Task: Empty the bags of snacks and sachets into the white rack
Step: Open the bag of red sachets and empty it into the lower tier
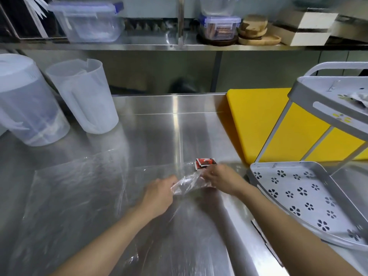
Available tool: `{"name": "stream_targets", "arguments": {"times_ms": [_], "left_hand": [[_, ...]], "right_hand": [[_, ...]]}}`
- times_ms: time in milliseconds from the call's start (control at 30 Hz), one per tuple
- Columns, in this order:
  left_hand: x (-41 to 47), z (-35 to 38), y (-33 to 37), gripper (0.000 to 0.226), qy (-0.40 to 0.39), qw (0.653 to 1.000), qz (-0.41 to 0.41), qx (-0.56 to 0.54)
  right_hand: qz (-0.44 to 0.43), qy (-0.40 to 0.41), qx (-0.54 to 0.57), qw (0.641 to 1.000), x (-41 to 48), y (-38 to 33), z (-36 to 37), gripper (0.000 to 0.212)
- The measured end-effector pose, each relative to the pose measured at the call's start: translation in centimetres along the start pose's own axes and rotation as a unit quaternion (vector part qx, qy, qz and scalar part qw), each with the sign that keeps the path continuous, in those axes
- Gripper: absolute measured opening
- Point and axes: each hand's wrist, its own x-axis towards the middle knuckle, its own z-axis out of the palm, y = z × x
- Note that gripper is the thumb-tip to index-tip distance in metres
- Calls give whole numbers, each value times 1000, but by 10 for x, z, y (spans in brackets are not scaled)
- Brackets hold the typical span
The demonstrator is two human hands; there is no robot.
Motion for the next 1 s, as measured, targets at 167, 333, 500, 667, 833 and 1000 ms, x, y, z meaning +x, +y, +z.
{"name": "stream_targets", "arguments": {"times_ms": [167, 333, 500, 667, 833, 1000], "left_hand": [[25, -73, 15, 18, 51, 997, 56, -26], [39, -139, 37, 15, 94, 990, 107, 20], [46, -176, 61, 7, 65, 988, 142, -6], [51, -184, 70, 18, 85, 984, 140, 64], [51, -196, 50, 13, 84, 978, 85, 170], [45, -207, 38, 19, 102, 975, 65, 186]], "right_hand": [[-21, 41, 40, 998, 3, -28, -56, 44], [-37, 65, 28, 997, -2, -41, -104, 14], [-33, 13, 38, 999, -13, -37, -103, 39], [-17, 47, 47, 998, -16, -22, -84, 33], [-33, 214, 29, 976, -17, -17, -88, 18], [-100, 283, 112, 947, -25, -30, -101, 13]]}}
